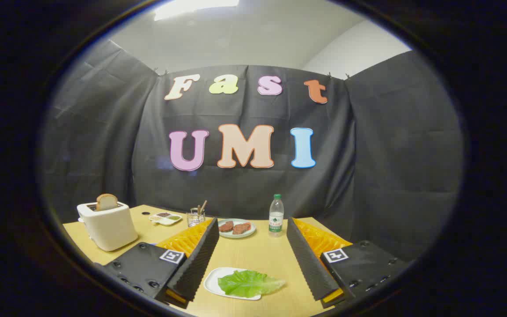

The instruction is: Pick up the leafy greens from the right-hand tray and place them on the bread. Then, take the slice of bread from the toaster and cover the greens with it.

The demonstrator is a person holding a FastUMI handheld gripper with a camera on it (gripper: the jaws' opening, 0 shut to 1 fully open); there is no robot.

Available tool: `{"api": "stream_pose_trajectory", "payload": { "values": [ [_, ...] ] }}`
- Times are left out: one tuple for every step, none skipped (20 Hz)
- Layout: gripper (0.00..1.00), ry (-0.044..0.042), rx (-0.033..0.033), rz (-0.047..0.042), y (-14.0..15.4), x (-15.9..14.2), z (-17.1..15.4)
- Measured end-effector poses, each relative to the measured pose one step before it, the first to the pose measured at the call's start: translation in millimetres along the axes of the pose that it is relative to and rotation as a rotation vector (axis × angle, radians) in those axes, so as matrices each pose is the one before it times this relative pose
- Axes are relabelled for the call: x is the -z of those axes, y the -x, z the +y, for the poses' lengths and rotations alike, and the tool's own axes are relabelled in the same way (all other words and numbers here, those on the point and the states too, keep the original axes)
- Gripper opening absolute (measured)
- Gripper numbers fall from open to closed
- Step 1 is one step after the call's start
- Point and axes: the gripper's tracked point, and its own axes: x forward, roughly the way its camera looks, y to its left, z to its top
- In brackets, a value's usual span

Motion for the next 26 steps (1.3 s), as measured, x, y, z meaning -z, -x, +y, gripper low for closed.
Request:
{"api": "stream_pose_trajectory", "payload": {
  "values": [
    [0.98,-0.00768,0.00038,0.00286,-0.76,-0.52,1.66],
    [0.98,-0.00920,-0.00183,0.00452,0.10,-0.88,1.06],
    [0.98,-0.00998,-0.00440,0.00775,0.07,0.14,1.31],
    [0.98,-0.01674,-0.00761,0.01014,-0.08,0.39,1.72],
    [0.98,-0.01183,-0.00716,0.00441,-0.12,0.28,1.38],
    [0.98,-0.00805,-0.00931,0.00085,0.16,-1.68,1.95],
    [0.98,0.00875,0.00297,0.00043,-0.25,-0.78,-0.66],
    [0.98,0.02605,0.01286,-0.00203,-0.73,0.32,-6.31],
    [0.98,0.03117,0.01210,-0.00570,-0.48,-2.02,-4.39],
    [0.98,0.02636,0.00668,-0.00180,0.70,-1.27,0.09],
    [0.98,0.00977,0.00111,0.00335,0.87,0.17,0.09],
    [0.98,-0.00104,-0.00229,0.00660,0.20,0.94,0.44],
    [0.98,-0.00383,-0.00108,0.00921,0.73,0.15,-0.01],
    [0.98,-0.00089,0.00097,0.01636,-0.13,3.15,-2.84],
    [0.98,-0.00260,0.00024,0.02144,0.85,3.43,-2.20],
    [0.98,-0.00835,-0.00311,0.02577,-0.10,4.53,-1.31],
    [0.98,-0.01055,-0.00075,0.02752,0.46,5.92,-1.98],
    [0.98,-0.01226,0.00161,0.02422,0.79,4.98,-3.39],
    [0.98,-0.01307,0.00240,0.01603,-0.06,2.66,-2.98],
    [0.98,-0.00351,0.00271,0.00913,-1.00,1.52,-2.73],
    [0.98,0.00558,0.00789,0.00560,-0.90,0.86,-4.92],
    [0.98,0.00536,0.00568,0.00764,-0.72,3.90,-3.70],
    [0.98,0.00016,0.00651,0.01486,-0.84,3.81,-3.21],
    [0.98,-0.00580,0.00546,0.01882,-1.60,5.34,-3.28],
    [0.98,-0.00778,0.00549,0.02296,-2.38,5.32,-3.32],
    [0.98,-0.00653,0.00502,0.02391,-3.13,6.56,-3.56]
  ]
}}
